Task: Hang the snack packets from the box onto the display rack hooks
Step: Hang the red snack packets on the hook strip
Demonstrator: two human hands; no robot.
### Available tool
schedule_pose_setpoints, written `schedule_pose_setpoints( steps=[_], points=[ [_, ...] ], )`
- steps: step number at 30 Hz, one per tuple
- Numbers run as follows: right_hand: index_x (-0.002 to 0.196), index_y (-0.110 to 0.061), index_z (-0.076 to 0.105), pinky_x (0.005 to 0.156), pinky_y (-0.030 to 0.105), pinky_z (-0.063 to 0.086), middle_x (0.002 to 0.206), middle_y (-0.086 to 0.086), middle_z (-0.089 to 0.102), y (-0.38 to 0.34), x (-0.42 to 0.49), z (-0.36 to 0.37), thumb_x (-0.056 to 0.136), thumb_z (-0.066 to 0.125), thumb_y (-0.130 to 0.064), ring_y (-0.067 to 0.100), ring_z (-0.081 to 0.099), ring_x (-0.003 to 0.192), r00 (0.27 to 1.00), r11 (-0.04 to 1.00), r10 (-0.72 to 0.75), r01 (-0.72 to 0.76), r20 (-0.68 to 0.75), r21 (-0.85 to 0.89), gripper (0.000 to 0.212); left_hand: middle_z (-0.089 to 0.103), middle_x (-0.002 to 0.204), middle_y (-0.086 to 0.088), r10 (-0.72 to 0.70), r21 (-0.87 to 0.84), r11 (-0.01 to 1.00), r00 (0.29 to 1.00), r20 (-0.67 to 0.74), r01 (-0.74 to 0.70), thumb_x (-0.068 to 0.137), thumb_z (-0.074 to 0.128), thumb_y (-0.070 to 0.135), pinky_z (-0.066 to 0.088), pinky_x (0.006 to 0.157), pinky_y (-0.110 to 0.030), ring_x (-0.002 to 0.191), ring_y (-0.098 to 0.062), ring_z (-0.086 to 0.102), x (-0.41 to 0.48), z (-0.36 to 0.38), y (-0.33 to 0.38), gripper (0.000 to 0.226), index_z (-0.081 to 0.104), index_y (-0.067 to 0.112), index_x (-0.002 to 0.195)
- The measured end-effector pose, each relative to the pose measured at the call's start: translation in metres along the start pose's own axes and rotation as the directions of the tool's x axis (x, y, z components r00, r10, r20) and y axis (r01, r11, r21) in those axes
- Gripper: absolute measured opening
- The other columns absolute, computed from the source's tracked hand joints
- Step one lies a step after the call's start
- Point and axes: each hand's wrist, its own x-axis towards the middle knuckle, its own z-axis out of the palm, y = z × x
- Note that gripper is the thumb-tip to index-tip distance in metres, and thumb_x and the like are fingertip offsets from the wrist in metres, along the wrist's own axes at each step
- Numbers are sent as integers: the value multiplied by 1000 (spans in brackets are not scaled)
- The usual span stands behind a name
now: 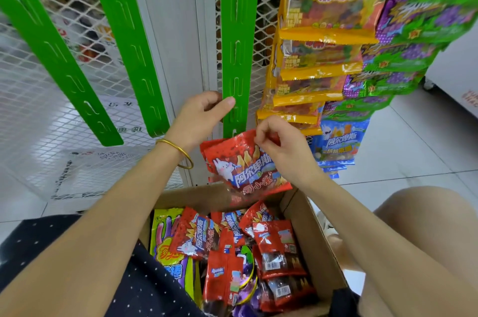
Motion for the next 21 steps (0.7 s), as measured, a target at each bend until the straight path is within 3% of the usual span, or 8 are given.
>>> schedule_pose_setpoints(
  steps=[4,9,12,16,19,21],
  points=[
    [74,-12,58,74,8,39,81,-5,52,-15,13,3,80,48,16,3,51,78,984,989,-120,106,-132,-107,31,50,74,-7,-75,-83,994,997,-18,74,92,48,39,40,70,-25,72,-16,50,0,-5,7,34,54,10,74],
    [83,-2,63,75,2,37,90,3,50,-24,27,12,84,49,13,-13,45,82,950,968,-192,142,-246,-206,21,62,67,-3,-116,-114,987,993,-20,113,91,48,44,40,50,-1,51,1,58,2,-7,7,41,60,8,75],
    [88,0,65,78,2,36,92,1,48,-24,32,19,86,50,10,-4,44,80,947,964,-182,118,-266,-237,18,70,80,-15,-139,-124,983,990,-13,136,90,48,47,42,50,-1,55,-3,63,3,-8,4,56,64,-7,90],
    [95,0,64,78,0,36,96,1,47,-24,34,24,89,50,5,-2,41,84,948,954,-171,92,-269,-285,16,72,82,-13,-166,-134,977,986,1,164,89,48,50,45,53,-2,65,-12,68,3,-10,4,59,66,-7,95],
    [100,-2,63,78,1,36,98,0,47,-23,33,26,91,50,1,-2,43,85,962,951,-138,63,-235,-303,16,70,76,-14,-189,-154,970,982,3,187,88,49,52,49,60,-13,69,-22,68,4,-10,3,56,63,-1,78],
    [103,-3,62,79,4,36,101,3,49,-21,31,28,92,50,0,1,44,88,970,950,-114,43,-215,-309,17,62,65,-10,-191,-135,973,981,-14,188,88,49,53,46,64,-20,59,-16,62,4,-10,3,48,50,13,60]
  ],
)
